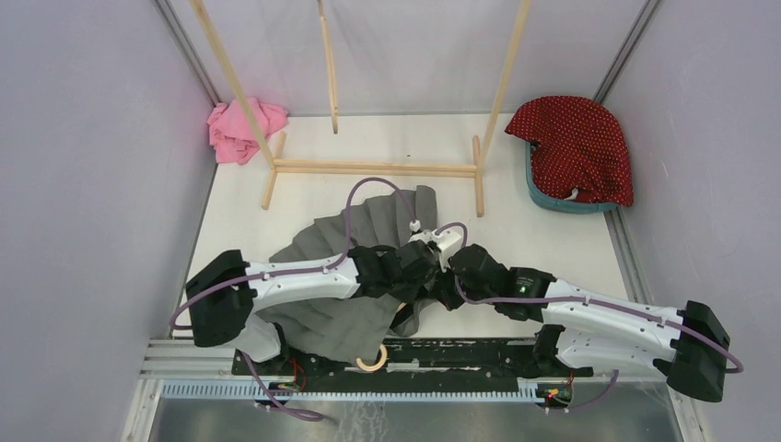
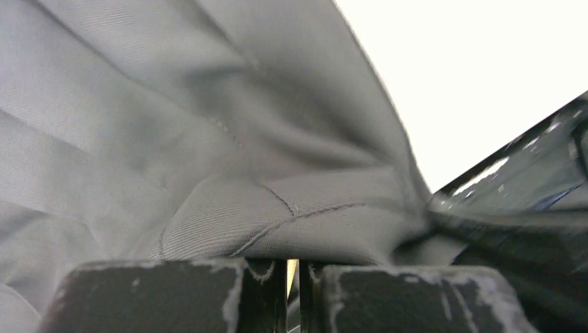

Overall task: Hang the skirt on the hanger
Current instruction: Hang the skirt on the hanger.

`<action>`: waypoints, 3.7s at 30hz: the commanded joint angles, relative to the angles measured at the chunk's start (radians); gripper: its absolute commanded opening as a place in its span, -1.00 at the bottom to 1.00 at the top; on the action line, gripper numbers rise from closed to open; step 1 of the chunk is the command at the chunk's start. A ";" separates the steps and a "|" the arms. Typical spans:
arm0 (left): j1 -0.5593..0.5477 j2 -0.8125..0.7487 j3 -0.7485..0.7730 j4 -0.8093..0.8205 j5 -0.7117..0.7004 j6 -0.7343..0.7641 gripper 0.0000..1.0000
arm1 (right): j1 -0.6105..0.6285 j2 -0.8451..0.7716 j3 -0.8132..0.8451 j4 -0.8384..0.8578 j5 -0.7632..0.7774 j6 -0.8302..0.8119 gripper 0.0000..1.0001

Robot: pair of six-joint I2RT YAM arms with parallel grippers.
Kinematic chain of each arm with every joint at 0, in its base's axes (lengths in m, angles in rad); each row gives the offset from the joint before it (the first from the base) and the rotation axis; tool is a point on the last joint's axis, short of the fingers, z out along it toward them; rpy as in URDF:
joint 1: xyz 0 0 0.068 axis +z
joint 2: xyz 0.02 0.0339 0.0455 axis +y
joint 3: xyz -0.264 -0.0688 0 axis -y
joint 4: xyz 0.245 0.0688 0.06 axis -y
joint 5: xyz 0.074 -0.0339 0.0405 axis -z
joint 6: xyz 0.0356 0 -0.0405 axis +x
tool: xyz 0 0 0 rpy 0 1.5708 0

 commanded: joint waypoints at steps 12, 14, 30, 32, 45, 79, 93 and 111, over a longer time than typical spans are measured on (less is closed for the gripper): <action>0.017 0.070 0.190 0.083 -0.023 0.048 -0.70 | 0.046 -0.016 0.002 0.056 0.047 0.033 -0.98; 0.016 0.008 0.141 0.115 0.048 0.050 -0.47 | 0.046 -0.029 -0.008 0.052 0.062 0.037 -0.98; 0.014 -0.310 -0.111 0.236 0.219 0.038 -0.04 | 0.041 -0.052 -0.086 0.064 0.057 0.070 -0.98; 0.013 -0.346 -0.133 0.238 0.229 0.015 -0.04 | 0.041 -0.023 -0.089 0.073 0.040 0.066 -0.98; 0.000 -0.684 -0.322 -0.179 -0.086 -0.398 -0.07 | 0.064 0.140 -0.048 0.150 -0.083 0.011 -0.98; 0.084 -0.333 -0.428 0.199 -0.021 -0.263 -0.55 | 0.212 0.421 0.137 0.095 -0.037 -0.105 -0.90; 0.159 -0.450 -0.444 0.183 0.025 -0.150 -0.56 | 0.213 0.414 0.118 0.212 -0.067 -0.182 -0.49; 0.206 -0.561 -0.458 0.112 0.042 -0.152 -0.57 | 0.231 0.553 0.152 0.228 -0.143 -0.250 -0.08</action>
